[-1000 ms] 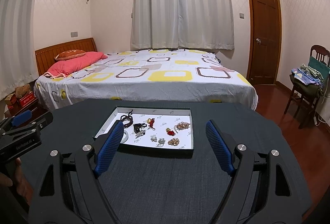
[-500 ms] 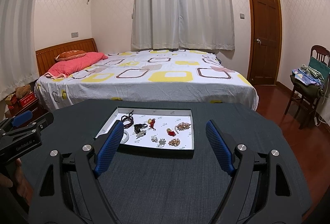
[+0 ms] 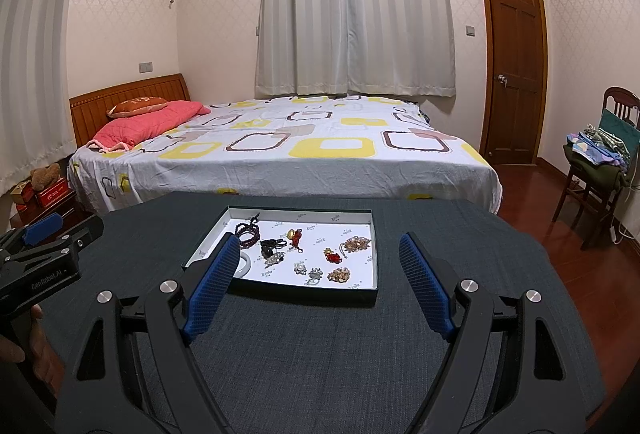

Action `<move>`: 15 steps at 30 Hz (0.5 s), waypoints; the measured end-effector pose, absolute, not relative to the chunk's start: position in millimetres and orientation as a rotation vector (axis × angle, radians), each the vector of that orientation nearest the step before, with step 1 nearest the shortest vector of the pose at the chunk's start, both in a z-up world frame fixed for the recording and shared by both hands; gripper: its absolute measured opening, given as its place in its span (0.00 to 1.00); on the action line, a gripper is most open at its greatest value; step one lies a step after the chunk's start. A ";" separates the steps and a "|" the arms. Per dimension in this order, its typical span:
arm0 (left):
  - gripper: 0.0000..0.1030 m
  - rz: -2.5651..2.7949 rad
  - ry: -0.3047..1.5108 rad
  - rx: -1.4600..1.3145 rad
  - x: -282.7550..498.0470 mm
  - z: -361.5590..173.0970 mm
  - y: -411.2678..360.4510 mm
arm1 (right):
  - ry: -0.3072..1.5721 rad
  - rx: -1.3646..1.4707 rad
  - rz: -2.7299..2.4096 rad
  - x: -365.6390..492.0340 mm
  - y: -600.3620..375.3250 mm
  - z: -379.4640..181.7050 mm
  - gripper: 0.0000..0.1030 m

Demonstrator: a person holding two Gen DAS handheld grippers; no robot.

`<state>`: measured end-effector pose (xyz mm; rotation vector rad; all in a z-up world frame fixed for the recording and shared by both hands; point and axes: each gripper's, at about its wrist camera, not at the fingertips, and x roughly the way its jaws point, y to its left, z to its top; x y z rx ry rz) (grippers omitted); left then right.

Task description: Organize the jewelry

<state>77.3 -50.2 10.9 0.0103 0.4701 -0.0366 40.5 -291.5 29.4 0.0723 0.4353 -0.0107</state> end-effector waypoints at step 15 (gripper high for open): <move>0.79 -0.013 0.464 0.015 77.3 12.7 -48.3 | 0.436 0.072 -0.011 40.1 -289.4 29.9 0.78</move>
